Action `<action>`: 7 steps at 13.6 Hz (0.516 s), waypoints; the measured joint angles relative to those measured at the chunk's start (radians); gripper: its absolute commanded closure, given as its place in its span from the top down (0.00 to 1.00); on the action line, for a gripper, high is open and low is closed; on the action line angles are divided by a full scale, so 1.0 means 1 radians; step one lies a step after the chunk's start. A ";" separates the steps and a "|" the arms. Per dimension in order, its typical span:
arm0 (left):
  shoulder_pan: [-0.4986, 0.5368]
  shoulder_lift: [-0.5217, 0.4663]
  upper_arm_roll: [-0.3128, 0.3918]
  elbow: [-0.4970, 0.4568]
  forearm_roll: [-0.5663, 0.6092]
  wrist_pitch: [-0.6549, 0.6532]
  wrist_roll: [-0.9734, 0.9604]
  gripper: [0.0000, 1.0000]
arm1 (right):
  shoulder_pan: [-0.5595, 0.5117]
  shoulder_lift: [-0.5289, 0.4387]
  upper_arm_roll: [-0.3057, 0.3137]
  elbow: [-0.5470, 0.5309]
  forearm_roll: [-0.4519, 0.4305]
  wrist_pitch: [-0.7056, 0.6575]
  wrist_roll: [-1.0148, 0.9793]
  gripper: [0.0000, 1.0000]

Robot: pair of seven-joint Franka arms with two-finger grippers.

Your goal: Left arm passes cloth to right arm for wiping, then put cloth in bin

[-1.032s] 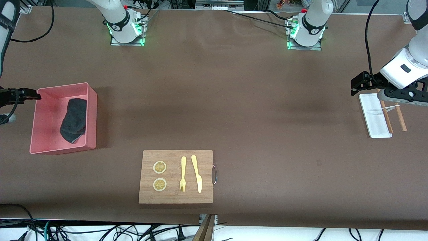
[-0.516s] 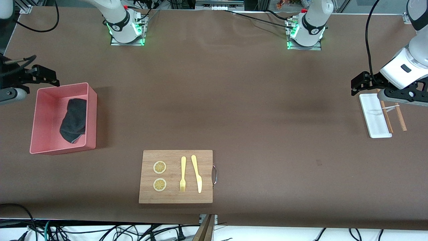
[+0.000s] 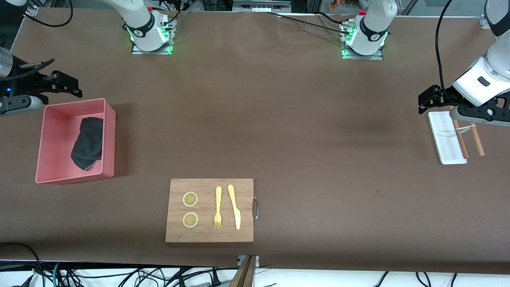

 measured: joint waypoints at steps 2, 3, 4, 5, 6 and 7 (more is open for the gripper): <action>0.000 0.000 0.000 0.000 0.000 0.000 0.000 1.00 | -0.124 -0.027 0.132 -0.022 -0.004 0.008 0.011 1.00; 0.000 0.000 0.000 0.000 0.000 0.000 0.000 1.00 | -0.179 -0.033 0.194 -0.026 -0.013 0.012 0.029 1.00; 0.000 0.000 0.000 0.000 0.000 0.000 0.000 1.00 | -0.220 -0.035 0.249 -0.029 -0.027 0.024 0.047 1.00; 0.000 0.000 0.000 0.000 0.000 0.000 0.001 1.00 | -0.238 -0.035 0.281 -0.030 -0.034 0.036 0.065 1.00; 0.000 0.000 0.000 0.000 0.000 0.000 0.001 1.00 | -0.243 -0.035 0.297 -0.030 -0.036 0.046 0.072 1.00; 0.000 0.000 0.000 0.000 0.000 0.000 0.001 1.00 | -0.244 -0.035 0.303 -0.030 -0.036 0.052 0.072 1.00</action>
